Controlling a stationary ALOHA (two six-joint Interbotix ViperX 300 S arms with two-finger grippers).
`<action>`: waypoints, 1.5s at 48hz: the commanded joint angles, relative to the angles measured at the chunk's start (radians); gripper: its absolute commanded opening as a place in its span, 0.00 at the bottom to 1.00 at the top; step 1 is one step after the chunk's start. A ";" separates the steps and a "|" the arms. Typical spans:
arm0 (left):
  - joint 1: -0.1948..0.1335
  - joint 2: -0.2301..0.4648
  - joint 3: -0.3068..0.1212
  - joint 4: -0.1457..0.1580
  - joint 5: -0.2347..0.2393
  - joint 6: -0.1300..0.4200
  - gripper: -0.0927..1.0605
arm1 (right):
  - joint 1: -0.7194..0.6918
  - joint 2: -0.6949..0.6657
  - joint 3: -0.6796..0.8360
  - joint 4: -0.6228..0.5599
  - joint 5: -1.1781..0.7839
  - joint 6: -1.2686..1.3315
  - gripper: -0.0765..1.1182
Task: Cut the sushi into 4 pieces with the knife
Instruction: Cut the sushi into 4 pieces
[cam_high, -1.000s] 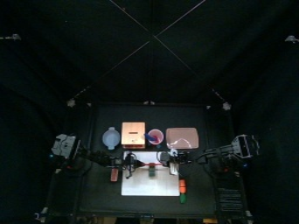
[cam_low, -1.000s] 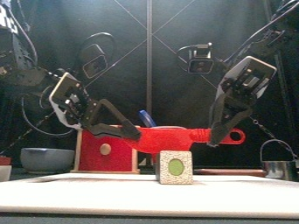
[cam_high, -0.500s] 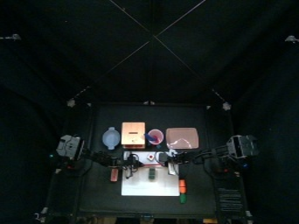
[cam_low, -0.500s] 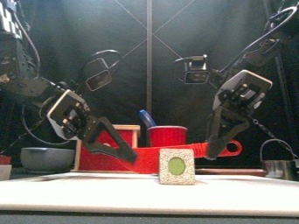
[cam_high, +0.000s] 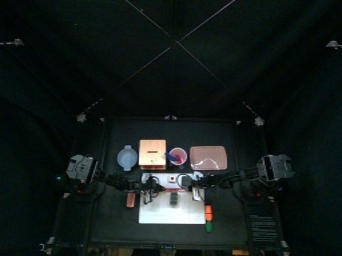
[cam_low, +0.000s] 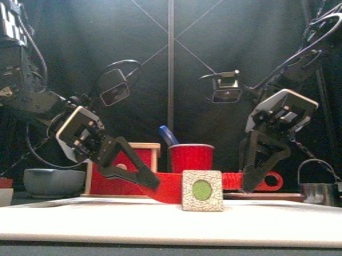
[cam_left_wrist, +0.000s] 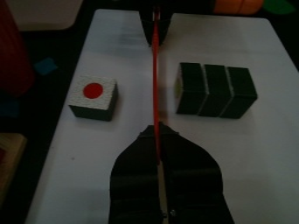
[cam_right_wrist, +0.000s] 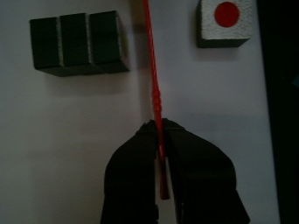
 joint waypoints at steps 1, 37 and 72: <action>0.034 -0.041 0.011 0.015 0.005 0.000 0.17 | -0.002 -0.052 -0.003 -0.008 0.028 0.003 0.14; -0.069 -0.189 0.006 0.084 0.061 -0.012 0.17 | 0.163 -0.141 -0.002 0.120 0.028 0.006 0.14; -0.075 -0.061 -0.015 0.035 0.061 -0.011 0.17 | 0.166 -0.067 0.002 0.121 0.015 0.005 0.14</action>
